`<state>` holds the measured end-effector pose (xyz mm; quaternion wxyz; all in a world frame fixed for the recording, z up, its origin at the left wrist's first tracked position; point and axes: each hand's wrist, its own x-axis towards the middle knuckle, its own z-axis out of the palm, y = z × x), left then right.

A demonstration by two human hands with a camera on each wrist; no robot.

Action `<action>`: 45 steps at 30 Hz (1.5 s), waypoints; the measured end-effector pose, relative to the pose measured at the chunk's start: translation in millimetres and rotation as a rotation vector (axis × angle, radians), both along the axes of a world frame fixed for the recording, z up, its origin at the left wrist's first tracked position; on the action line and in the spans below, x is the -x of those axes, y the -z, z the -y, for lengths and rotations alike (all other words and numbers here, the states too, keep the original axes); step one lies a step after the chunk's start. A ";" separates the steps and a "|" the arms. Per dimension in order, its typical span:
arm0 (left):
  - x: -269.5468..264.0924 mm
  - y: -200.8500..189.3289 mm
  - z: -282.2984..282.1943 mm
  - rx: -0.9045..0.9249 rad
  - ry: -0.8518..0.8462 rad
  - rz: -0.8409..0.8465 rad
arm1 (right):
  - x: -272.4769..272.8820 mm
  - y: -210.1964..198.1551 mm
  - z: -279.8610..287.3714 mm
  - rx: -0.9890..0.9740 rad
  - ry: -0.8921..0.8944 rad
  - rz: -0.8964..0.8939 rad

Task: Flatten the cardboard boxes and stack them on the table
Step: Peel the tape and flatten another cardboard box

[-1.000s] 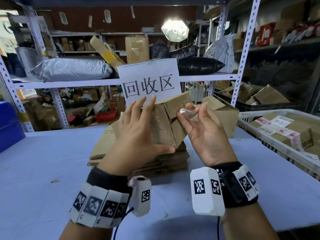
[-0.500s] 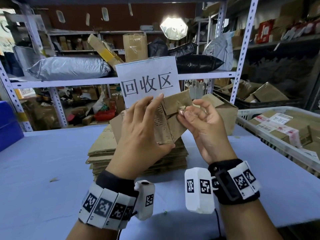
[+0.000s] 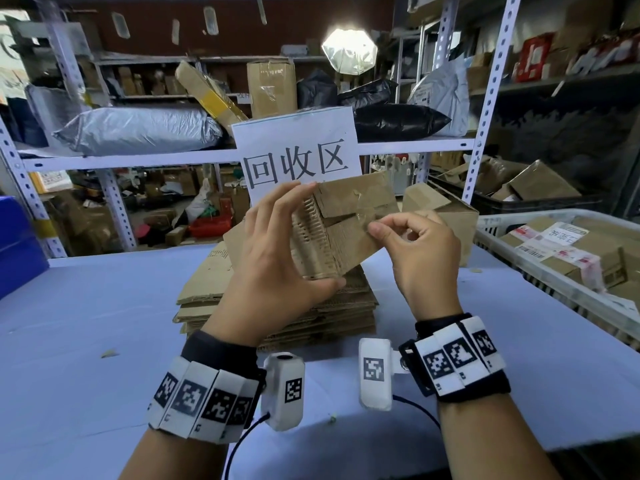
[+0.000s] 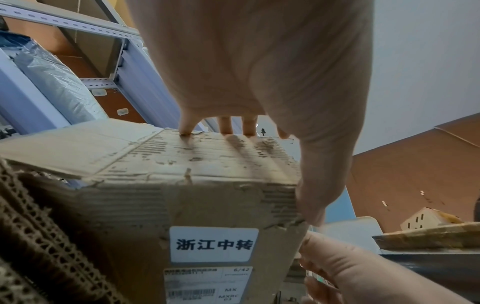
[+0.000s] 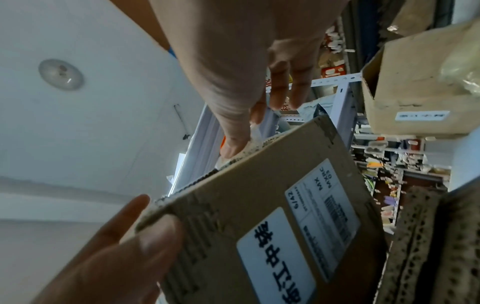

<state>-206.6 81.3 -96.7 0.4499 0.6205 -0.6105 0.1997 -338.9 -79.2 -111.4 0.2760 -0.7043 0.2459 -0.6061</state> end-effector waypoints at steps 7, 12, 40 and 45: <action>-0.1 1.3 -0.4 0.003 0.003 -0.006 | -0.7 -2.8 -11.3 0.020 -0.010 -0.054; 2.3 2.7 0.3 0.002 -0.004 0.054 | -3.4 -2.1 -12.7 0.061 -0.057 -0.078; -2.9 5.4 -1.9 -0.025 0.049 -0.011 | 0.0 -7.4 -11.9 -0.123 -0.005 -0.021; 0.9 8.0 0.9 -0.057 0.049 0.062 | -2.6 -0.5 -6.9 -0.161 0.014 -0.080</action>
